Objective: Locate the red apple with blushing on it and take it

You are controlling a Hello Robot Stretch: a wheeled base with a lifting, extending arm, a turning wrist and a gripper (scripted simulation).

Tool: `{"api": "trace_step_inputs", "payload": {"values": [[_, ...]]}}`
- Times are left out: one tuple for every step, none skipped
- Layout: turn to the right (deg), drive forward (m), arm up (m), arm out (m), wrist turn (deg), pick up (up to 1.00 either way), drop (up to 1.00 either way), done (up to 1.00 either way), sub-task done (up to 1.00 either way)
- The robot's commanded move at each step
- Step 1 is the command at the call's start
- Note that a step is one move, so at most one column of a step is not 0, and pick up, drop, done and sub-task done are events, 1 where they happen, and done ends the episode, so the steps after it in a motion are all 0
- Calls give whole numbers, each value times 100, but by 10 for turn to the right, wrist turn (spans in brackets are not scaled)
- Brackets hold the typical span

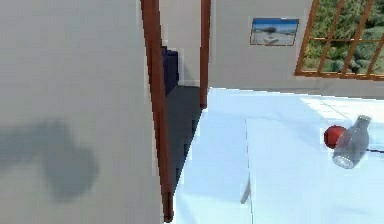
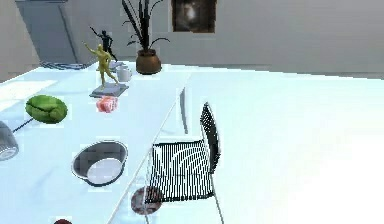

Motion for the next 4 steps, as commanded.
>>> {"api": "trace_step_inputs", "payload": {"values": [[0, 5, 0, 0, 0, 0, 0, 0, 0], [-300, 0, 0, 0, 0, 0, 0, 0, 0], [0, 10, 0, 0, 0, 0, 0, 0, 0], [0, 0, 50, 0, 0, 0, 0, 0, 0]]}}
